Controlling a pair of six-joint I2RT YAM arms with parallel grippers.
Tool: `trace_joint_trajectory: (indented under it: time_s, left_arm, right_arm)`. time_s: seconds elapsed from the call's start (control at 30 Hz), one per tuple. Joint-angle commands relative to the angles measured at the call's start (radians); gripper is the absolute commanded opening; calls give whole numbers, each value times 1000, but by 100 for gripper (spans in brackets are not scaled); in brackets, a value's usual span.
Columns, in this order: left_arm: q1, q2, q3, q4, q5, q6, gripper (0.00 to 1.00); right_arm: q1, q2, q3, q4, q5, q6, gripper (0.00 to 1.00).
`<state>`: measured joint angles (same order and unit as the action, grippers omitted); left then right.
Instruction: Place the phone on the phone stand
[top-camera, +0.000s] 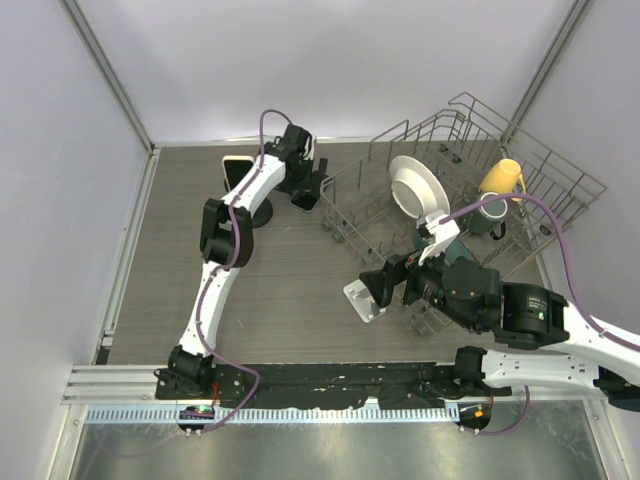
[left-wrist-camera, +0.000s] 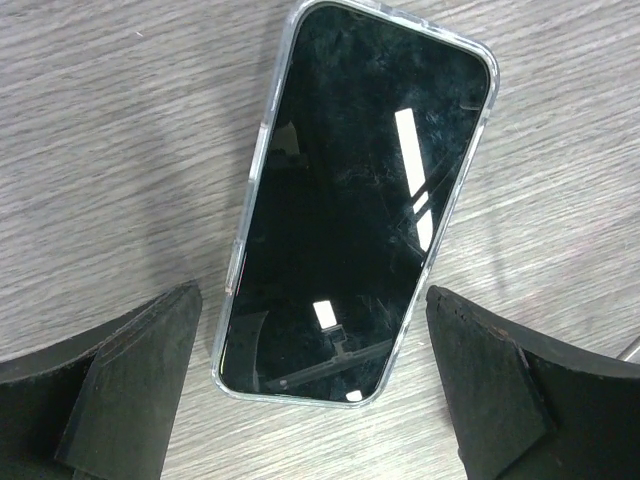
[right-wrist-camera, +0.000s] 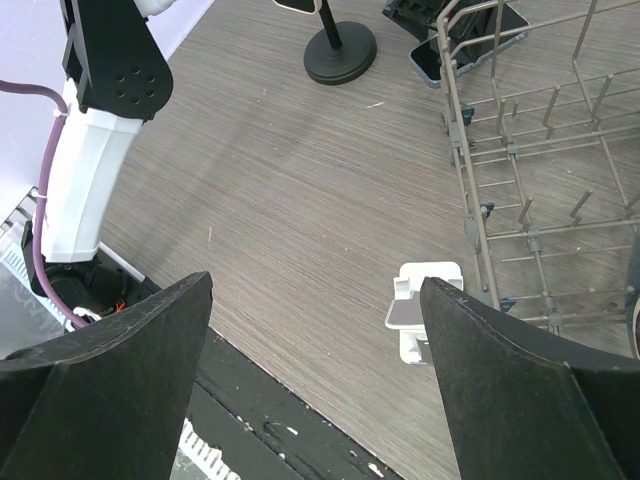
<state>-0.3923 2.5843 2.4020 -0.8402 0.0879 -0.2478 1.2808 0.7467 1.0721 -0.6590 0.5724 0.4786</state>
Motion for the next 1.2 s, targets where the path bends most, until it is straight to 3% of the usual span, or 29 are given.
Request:
trace_joint_trajectory:
  time_s: [0.0,0.37,0.43,0.57,0.63,0.73,0.8,0.83,0.93,1.17]
  left_arm:
    - [-16,-39,-66,12,6,33,100]
    - [-49,-39,-125,-29,-122,55,98]
    - [-49,-41,-139,-42,-164,41,94]
    - [-52,-84,-210,-45,-230,-10,69]
    - [-57,-147,-309,11,-250,-47,65]
    - [-63,-209,-411,76,-261,-80,65]
    - [-66,-217,-412,81,-258,-81,76]
    - [-66,-207,-402,75,-257,-76,88]
    - [-65,-165,-313,35,-249,-61,97]
    - [-63,-57,-114,-23,-194,-8,95]
  right_arm:
    - [-1,10,5,44,9,-3,90]
    - [-1,11,6,44,7,-1,90]
    - [-1,11,8,45,6,-1,90]
    - [-1,11,3,48,7,-5,90]
    - [-1,13,3,53,7,-8,90]
    - [-1,17,3,59,0,-11,90]
    - [-1,17,5,61,-3,-12,91]
    - [-1,20,3,61,-5,-12,90]
    - [-1,19,5,59,-9,-11,90]
    - [-1,5,11,52,-6,-5,90]
